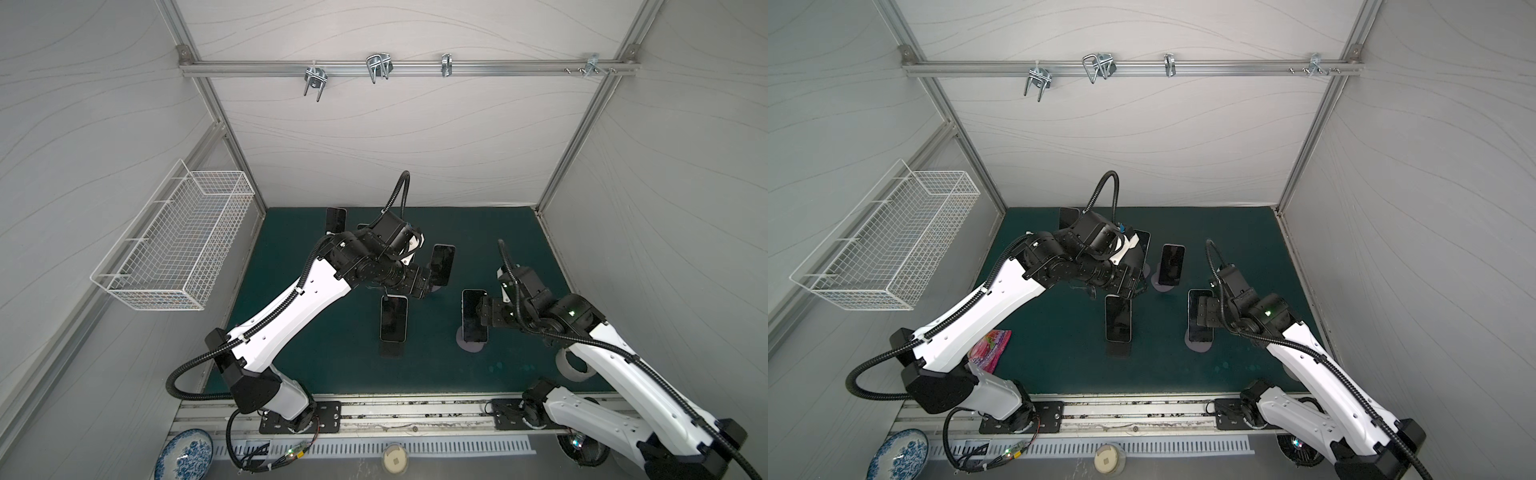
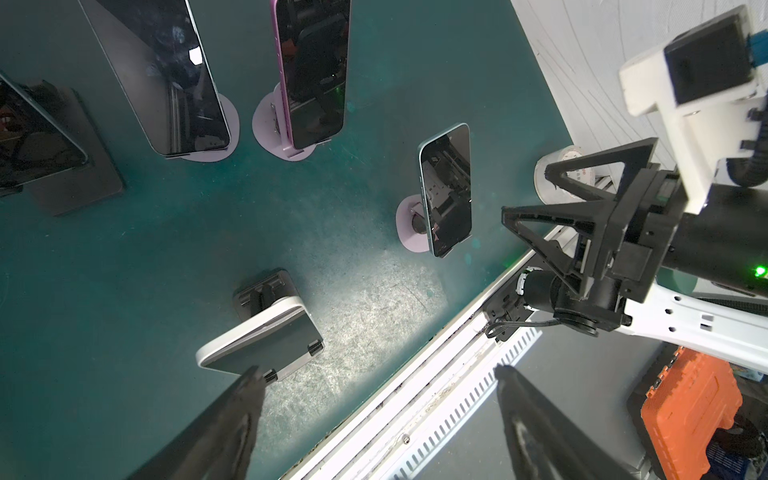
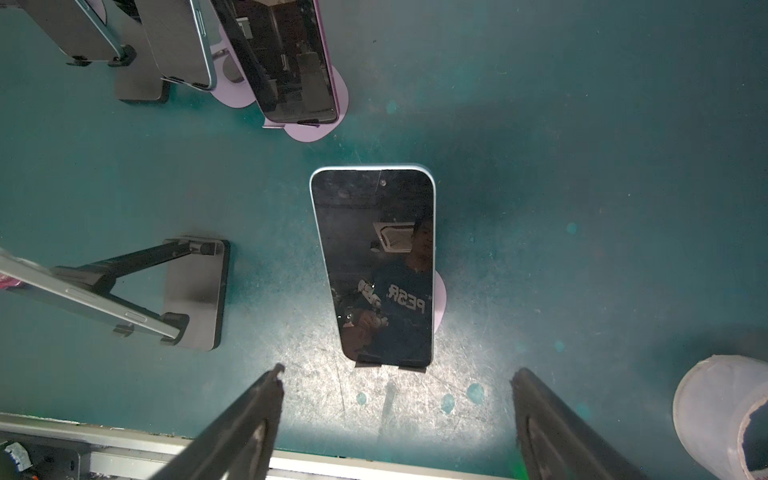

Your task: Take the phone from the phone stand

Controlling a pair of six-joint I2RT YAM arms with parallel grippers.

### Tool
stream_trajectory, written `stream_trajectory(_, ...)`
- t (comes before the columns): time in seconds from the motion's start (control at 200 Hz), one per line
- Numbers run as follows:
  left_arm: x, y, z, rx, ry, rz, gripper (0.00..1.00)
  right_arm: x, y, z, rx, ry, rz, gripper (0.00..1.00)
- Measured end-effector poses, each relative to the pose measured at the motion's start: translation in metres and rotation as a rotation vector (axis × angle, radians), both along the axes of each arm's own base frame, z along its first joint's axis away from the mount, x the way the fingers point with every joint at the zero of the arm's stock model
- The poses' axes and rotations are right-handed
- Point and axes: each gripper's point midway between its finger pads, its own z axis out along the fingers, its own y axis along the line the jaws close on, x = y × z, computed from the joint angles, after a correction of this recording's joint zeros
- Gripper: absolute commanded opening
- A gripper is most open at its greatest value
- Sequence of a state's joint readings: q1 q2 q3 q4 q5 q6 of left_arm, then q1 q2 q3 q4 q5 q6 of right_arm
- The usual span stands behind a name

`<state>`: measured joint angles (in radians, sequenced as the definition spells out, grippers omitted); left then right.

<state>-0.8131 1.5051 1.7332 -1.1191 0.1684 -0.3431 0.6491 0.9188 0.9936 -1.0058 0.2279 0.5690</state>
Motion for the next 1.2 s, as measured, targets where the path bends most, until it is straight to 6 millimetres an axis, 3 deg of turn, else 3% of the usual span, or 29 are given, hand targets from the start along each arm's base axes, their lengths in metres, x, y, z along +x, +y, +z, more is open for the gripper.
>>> stream_trajectory(0.475,0.008,-0.011,-0.001,0.042,0.001,-0.047,0.89,0.020,0.017,-0.015,-0.008,0.028,-0.002,0.89)
stream_trajectory(1.035,0.023,0.006,0.004,0.112,-0.107,0.007,0.89,0.033,0.030,-0.026,-0.005,0.047,0.004,0.91)
stream_trajectory(1.2,0.022,0.010,-0.005,0.138,-0.097,0.013,0.89,0.035,0.031,-0.025,0.005,0.040,-0.006,0.91)
